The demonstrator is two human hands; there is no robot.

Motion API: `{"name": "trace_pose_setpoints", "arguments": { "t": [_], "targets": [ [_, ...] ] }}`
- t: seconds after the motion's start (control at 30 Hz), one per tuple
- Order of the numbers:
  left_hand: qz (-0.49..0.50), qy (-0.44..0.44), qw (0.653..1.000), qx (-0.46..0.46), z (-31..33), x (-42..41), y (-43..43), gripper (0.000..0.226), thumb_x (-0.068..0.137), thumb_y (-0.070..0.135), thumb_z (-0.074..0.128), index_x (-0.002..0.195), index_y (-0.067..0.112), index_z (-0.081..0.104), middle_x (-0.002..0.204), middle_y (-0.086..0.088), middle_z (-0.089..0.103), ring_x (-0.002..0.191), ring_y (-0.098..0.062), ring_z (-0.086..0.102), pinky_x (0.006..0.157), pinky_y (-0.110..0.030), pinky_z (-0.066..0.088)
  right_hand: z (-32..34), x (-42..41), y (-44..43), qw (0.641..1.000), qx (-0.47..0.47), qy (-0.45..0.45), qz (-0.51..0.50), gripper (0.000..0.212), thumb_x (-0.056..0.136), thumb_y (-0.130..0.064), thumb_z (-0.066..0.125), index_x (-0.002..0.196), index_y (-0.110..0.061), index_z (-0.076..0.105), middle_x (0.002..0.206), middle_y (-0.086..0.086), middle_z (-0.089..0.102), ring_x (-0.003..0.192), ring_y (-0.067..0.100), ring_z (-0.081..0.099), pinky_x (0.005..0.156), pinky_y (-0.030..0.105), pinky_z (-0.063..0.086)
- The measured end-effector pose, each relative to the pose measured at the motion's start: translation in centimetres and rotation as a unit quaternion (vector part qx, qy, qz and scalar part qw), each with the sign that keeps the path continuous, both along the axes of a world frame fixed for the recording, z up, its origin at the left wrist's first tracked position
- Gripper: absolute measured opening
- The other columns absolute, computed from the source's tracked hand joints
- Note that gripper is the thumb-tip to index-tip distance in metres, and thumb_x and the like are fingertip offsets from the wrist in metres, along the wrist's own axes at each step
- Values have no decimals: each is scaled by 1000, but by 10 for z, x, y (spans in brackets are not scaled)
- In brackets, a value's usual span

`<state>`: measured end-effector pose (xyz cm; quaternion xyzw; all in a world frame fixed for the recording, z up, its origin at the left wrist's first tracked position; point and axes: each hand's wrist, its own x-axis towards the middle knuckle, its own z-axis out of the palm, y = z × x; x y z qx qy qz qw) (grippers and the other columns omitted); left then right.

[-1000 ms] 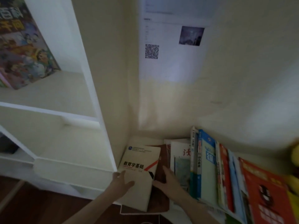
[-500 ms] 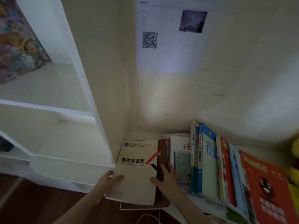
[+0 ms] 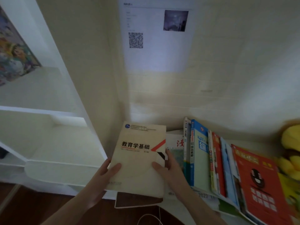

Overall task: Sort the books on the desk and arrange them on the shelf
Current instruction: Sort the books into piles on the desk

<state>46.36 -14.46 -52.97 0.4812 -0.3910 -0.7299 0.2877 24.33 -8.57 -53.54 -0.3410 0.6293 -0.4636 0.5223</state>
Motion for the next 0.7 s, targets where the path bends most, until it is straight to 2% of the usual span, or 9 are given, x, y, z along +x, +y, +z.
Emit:
{"name": "trace_pose_setpoints", "arguments": {
  "t": [0.03,0.1,0.17,0.2,0.27,0.37,0.57,0.63,0.7],
  "targets": [
    [-11,2,1000,-12,7,-7,1,41,80,28,68,119,20,58,105,-10,72,90,-27,69,69,-35,56,8,-7,4,1000,-22,-6,-8,51,88,-12,67,125,-40,46,123,-5,63,107,17,64,85,37,58],
    [-46,-9,998,-49,21,-24,2,73,57,49,85,119,25,57,107,-6,71,92,-25,70,68,-34,58,19,-24,14,998,-50,1,-31,60,87,-9,67,124,-49,41,123,-8,62,108,16,64,86,40,58],
    [-88,-37,991,-96,33,-45,3,91,41,61,86,121,32,54,112,-3,69,94,-22,70,74,-39,58,26,-42,28,995,-72,29,-57,77,86,-10,69,138,-49,27,131,-9,56,114,15,59,88,41,57],
    [-106,-51,985,-125,38,-58,3,87,48,57,85,125,37,50,114,0,68,95,-17,69,77,-40,58,27,-51,35,993,-80,40,-71,83,86,-9,68,140,-50,20,133,-10,53,116,14,57,89,39,57],
    [-145,-78,968,-191,46,-84,7,83,73,33,80,137,47,30,115,12,64,94,-3,67,74,-29,58,31,-70,50,989,-97,61,-99,86,88,-7,66,137,-55,14,132,-13,49,115,11,55,83,28,57],
    [-208,-81,944,-243,52,-122,18,90,81,13,71,140,49,13,117,27,55,95,12,61,69,-13,52,34,-99,78,981,-117,93,-122,85,89,-4,63,143,-49,15,134,-16,48,113,3,53,73,13,54],
    [-344,-82,901,-251,42,-193,51,104,75,34,76,143,53,0,136,23,43,112,-1,56,81,-20,54,27,-154,156,968,-134,71,-202,78,87,4,64,139,-47,34,124,-29,60,115,8,60,85,35,58],
    [-384,-79,881,-266,39,-219,65,112,63,54,80,141,57,-1,145,23,31,124,-5,46,88,-20,52,22,-170,183,961,-126,56,-239,77,87,3,65,139,-46,36,129,-21,59,113,10,62,80,31,59],
    [-412,-64,870,-263,35,-245,83,115,51,66,77,137,62,1,144,30,22,129,-3,37,90,-15,48,18,-186,210,955,-119,30,-268,78,83,-6,69,142,-45,37,133,-13,58,115,17,62,81,37,59]
  ]
}}
